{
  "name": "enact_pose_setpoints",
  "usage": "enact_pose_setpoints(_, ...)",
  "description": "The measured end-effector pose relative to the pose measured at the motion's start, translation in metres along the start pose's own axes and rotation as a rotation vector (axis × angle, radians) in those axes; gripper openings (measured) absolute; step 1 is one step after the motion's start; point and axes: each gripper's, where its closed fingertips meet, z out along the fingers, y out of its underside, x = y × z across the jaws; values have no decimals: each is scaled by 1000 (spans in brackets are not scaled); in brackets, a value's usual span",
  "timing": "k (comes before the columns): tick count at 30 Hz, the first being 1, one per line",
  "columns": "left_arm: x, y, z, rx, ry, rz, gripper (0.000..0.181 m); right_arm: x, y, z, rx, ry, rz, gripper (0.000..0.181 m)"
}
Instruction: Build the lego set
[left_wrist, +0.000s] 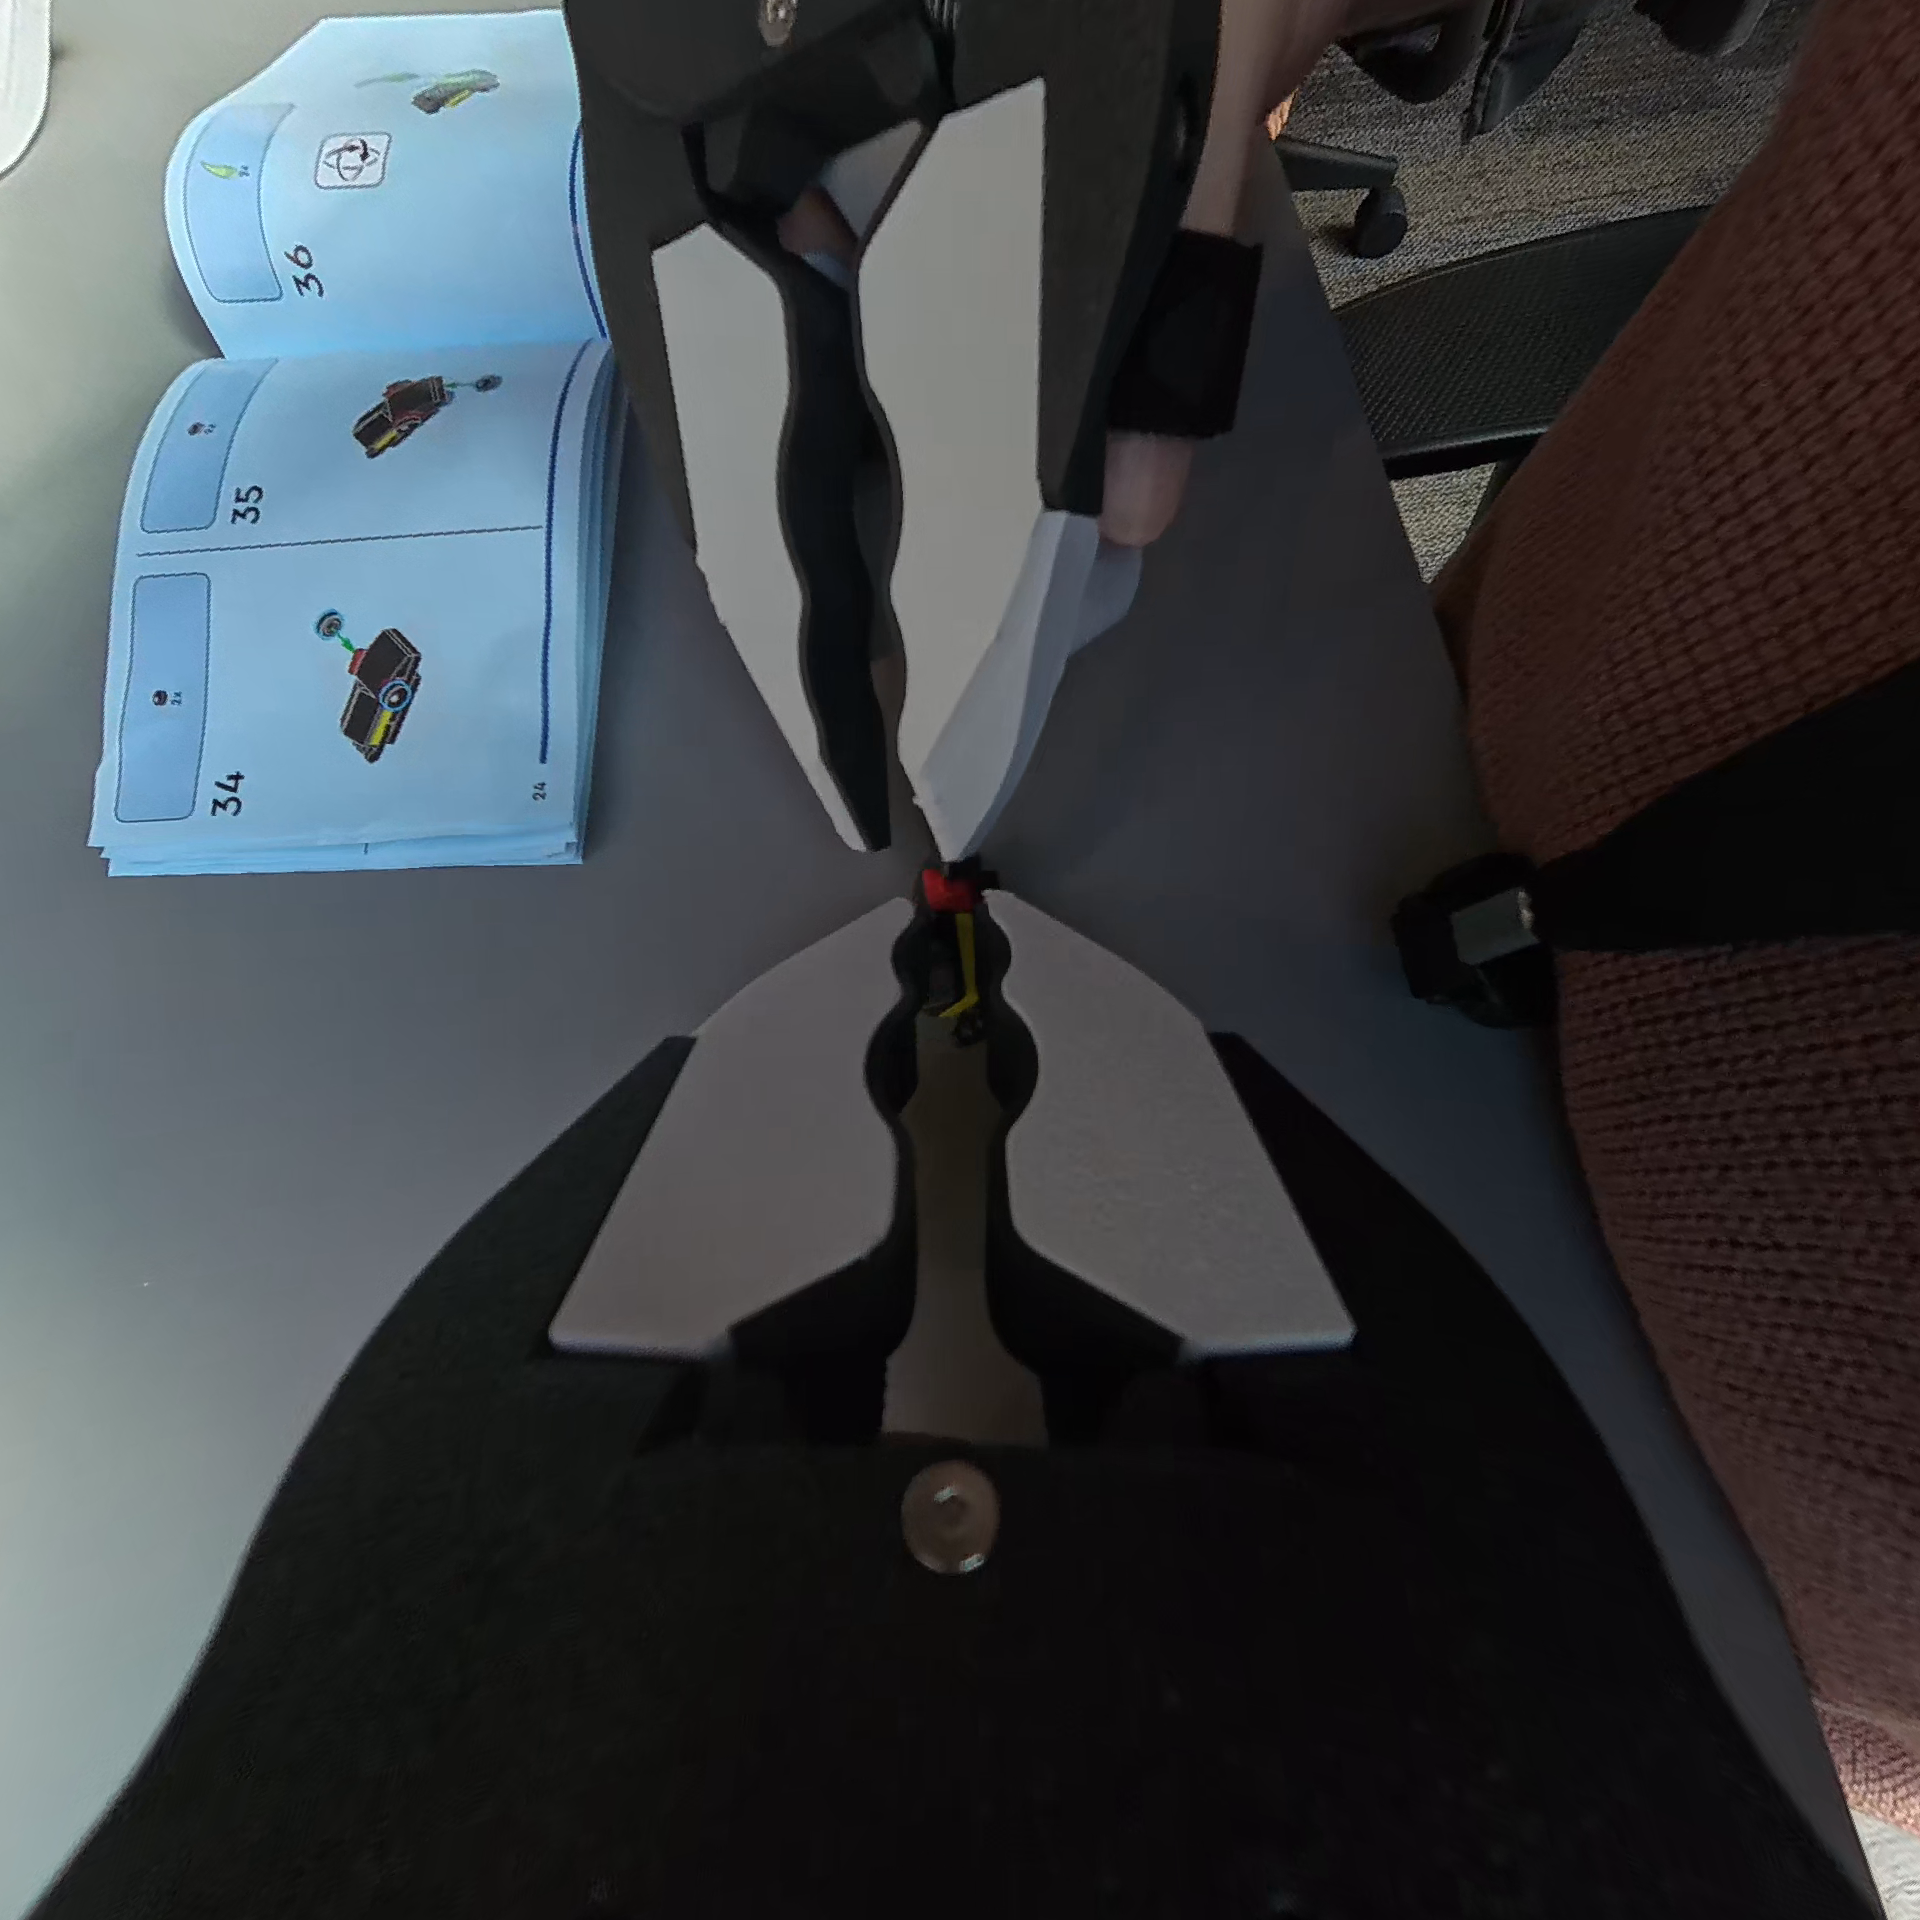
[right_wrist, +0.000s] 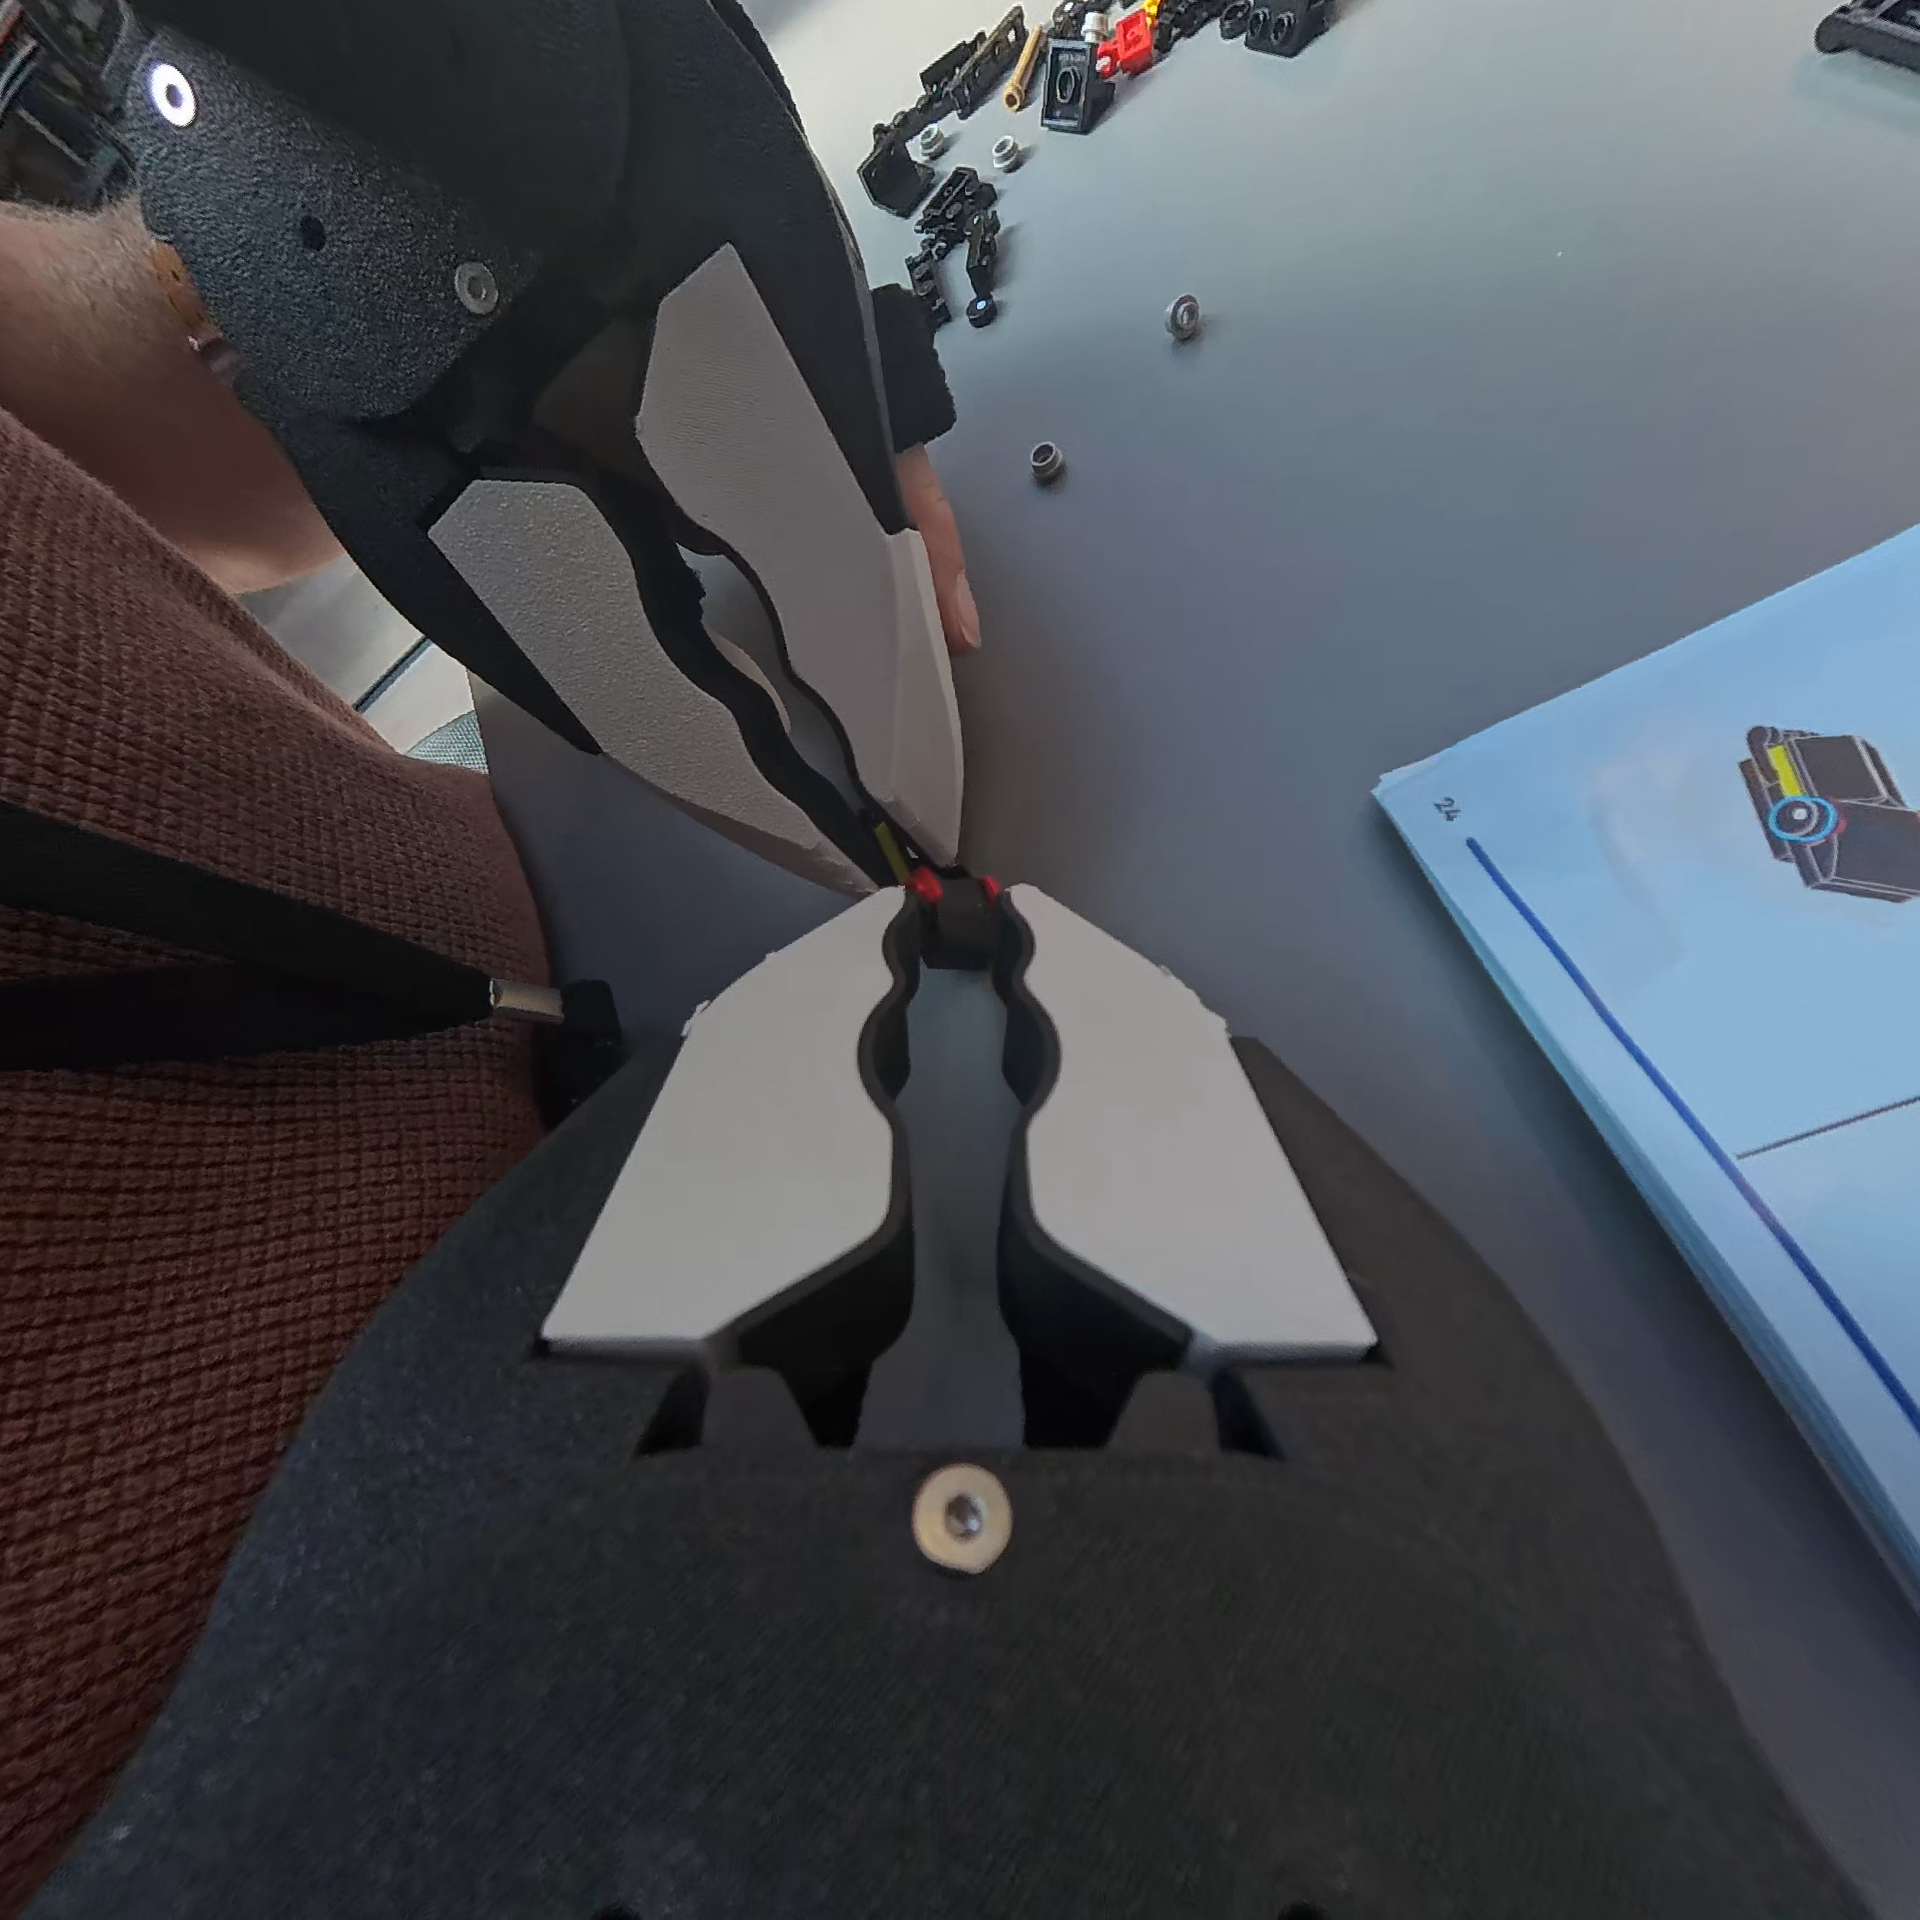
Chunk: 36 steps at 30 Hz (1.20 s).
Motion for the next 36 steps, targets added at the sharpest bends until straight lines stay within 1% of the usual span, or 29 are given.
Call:
enact_pose_setpoints(5, 0, 0, 0, 5, 2, -5, 7, -2, -2, 3, 4, 5, -23, 13)
enact_pose_setpoints(10, -1, 0, 0, 13, 3, -12, 7, -5, -3, 4, -7, -7, -35, 6)
enact_pose_setpoints(14, -1, 0, 0, 24, 8, -22, 7, -3, -3, 5, -34, -8, -17, 12)
enact_pose_setpoints(16, -1, 0, 0, 30, 11, -25, 8, -3, -2, 6, -48, -31, 5, 14)
enact_pose_setpoints(22, -1, 1, -1, 39, 15, -37, 9, -5, -2, 9, -89, -69, 24, 9)
enact_pose_setpoints(36, -2, 1, -2, 88, 52, -69, 9, -5, -3, 11, -86, -216, 151, 9)
